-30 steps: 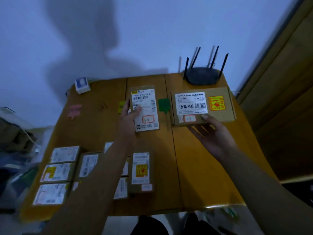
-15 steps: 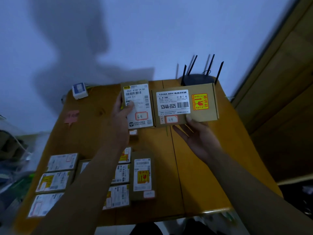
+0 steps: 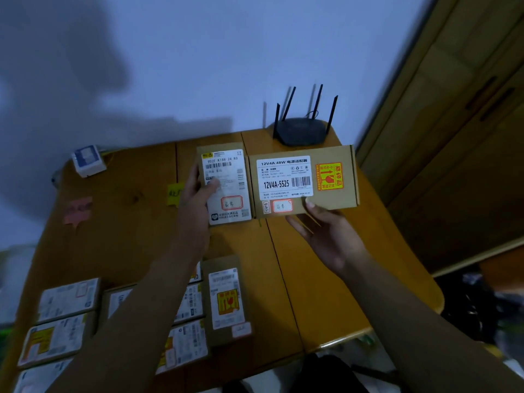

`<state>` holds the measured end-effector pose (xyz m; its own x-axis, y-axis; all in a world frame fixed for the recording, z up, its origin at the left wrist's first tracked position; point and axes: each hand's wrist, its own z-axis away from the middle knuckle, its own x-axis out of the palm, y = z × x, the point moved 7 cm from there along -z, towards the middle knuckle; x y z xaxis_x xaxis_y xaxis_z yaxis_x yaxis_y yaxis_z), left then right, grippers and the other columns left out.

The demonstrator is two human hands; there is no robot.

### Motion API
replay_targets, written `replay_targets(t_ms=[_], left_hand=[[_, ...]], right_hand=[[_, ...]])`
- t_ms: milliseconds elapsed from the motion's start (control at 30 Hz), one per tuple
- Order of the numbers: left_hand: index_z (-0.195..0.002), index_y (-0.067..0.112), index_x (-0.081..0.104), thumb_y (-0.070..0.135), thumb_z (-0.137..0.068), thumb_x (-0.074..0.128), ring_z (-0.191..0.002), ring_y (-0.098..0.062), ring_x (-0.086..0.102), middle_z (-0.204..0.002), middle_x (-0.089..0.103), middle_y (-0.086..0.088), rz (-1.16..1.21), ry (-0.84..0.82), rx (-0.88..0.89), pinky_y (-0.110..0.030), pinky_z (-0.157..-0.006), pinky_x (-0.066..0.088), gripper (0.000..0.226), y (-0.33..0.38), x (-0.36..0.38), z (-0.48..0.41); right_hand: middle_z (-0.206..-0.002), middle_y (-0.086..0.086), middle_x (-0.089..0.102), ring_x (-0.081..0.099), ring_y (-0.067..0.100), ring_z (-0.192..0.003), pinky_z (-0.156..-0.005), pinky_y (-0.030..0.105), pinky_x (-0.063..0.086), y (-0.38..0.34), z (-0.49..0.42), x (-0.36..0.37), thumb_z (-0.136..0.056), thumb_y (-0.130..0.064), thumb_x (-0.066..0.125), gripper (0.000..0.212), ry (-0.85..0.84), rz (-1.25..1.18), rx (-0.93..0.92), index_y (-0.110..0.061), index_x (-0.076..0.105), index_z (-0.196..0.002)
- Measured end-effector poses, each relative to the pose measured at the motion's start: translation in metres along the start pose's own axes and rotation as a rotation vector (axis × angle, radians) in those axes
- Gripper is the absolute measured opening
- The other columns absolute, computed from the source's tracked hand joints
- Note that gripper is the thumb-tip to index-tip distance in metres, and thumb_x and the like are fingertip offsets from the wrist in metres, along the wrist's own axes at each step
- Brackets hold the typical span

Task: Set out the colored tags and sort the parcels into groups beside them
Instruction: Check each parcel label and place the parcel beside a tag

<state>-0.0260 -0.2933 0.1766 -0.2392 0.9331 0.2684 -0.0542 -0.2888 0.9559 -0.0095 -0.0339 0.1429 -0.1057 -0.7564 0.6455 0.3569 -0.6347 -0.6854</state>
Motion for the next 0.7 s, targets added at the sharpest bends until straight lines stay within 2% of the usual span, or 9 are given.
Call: replay_targets(t_ms=[133,233,367,533,600,700], left_hand=[[-0.149,0.029,0.051,0.012,-0.100,0.060,-0.107,-0.030,0.075,-0.129,0.073,-0.003,-0.016,-0.046,-0.057,-0.044,-0.076,0.065,0.053,-0.034,0.015,-0.009],[-0.147,0.029,0.054,0.013,-0.098,0.063,-0.105,-0.028,0.076,-0.127,0.075,-0.001,-0.017,-0.056,-0.106,-0.039,-0.073,0.064,0.052,-0.066,0.035,-0.016],[-0.147,0.033,0.052,0.014,-0.097,0.067,-0.105,-0.030,0.076,-0.127,0.075,-0.001,0.017,-0.041,-0.225,-0.046,-0.078,0.064,0.056,-0.113,0.075,-0.028],[-0.149,0.035,0.049,0.012,-0.095,0.069,-0.100,-0.029,0.078,-0.124,0.076,-0.002,0.045,0.014,-0.357,-0.046,-0.072,0.065,0.061,-0.169,0.125,-0.043],[-0.147,0.037,0.050,0.013,-0.096,0.069,-0.099,-0.028,0.078,-0.122,0.076,0.000,0.063,0.034,-0.414,-0.047,-0.071,0.065,0.060,-0.191,0.146,-0.047],[-0.144,0.040,0.050,0.012,-0.094,0.071,-0.098,-0.024,0.079,-0.120,0.077,0.002,0.091,0.067,-0.466,-0.050,-0.076,0.064,0.061,-0.222,0.175,-0.056]], right_hand=[[-0.142,0.018,0.066,0.066,0.039,-0.128,-0.111,0.059,0.049,-0.002,0.002,-0.040,-0.092,0.001,0.068,0.066,0.155,0.016,-0.070,-0.017,0.044,-0.152],[-0.139,0.018,0.068,0.067,0.039,-0.127,-0.109,0.058,0.050,-0.004,-0.001,-0.079,-0.094,0.000,0.067,0.062,0.253,0.002,-0.072,-0.017,0.046,-0.150],[-0.138,0.017,0.069,0.067,0.039,-0.125,-0.108,0.057,0.052,-0.014,-0.015,-0.141,-0.094,-0.003,0.069,0.056,0.422,-0.031,-0.042,-0.014,0.054,-0.146],[-0.130,0.017,0.071,0.068,0.038,-0.120,-0.092,0.052,0.060,-0.045,-0.046,-0.219,-0.089,0.000,0.076,0.052,0.644,0.045,-0.016,-0.013,0.058,-0.136],[-0.126,0.015,0.072,0.069,0.036,-0.118,-0.091,0.053,0.060,-0.057,-0.067,-0.247,-0.088,-0.001,0.079,0.043,0.712,0.102,0.018,-0.016,0.063,-0.124],[-0.128,0.017,0.071,0.070,0.034,-0.112,-0.088,0.051,0.062,-0.069,-0.105,-0.277,-0.086,-0.005,0.082,0.040,0.767,0.126,0.097,-0.013,0.064,-0.121]])
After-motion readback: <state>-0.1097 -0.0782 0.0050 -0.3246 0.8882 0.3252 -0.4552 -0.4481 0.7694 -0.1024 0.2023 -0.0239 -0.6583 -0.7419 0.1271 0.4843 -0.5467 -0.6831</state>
